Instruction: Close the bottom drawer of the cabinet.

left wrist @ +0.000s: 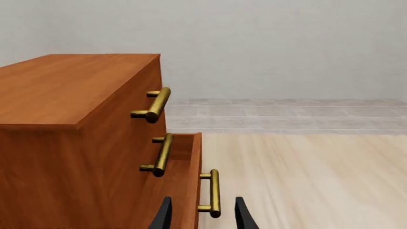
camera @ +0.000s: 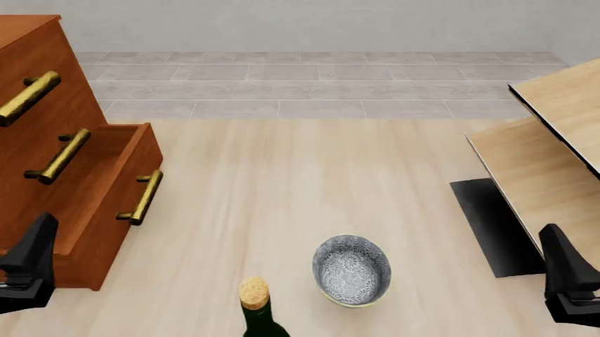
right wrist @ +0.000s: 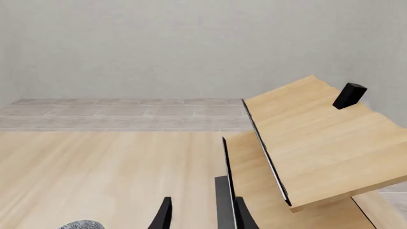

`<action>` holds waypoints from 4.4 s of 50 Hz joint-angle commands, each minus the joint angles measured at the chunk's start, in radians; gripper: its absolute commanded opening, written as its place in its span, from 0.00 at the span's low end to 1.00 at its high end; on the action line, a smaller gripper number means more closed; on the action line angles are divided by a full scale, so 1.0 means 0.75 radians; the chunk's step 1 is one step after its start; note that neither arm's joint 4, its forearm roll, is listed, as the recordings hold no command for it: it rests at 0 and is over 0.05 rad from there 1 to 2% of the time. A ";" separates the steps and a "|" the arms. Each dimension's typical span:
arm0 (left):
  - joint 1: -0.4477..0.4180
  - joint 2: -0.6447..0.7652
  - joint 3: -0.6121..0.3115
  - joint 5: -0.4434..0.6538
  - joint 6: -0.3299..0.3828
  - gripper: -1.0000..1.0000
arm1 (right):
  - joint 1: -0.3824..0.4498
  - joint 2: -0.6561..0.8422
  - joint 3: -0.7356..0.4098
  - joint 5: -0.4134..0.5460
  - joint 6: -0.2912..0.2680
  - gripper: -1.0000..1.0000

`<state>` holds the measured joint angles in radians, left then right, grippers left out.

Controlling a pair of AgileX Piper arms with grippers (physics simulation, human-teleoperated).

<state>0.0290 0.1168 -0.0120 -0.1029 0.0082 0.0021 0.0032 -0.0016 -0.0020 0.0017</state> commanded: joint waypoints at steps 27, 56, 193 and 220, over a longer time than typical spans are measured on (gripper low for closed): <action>-0.347 0.335 0.016 -0.163 -0.046 1.00 | 0.015 0.000 -0.005 0.003 -0.010 1.00; -0.556 1.543 0.016 -1.154 -0.125 1.00 | 0.027 0.001 -0.003 -0.001 -0.021 1.00; 0.154 2.216 -0.076 -1.489 0.278 1.00 | 0.036 -0.003 -0.004 -0.012 -0.047 1.00; 0.197 2.239 -0.090 -1.489 0.266 1.00 | 0.034 -0.003 -0.005 -0.015 -0.051 1.00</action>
<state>0.1418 1.7911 -0.0822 -1.2200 0.2109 0.0280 0.0006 -0.0054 -0.0123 -0.0358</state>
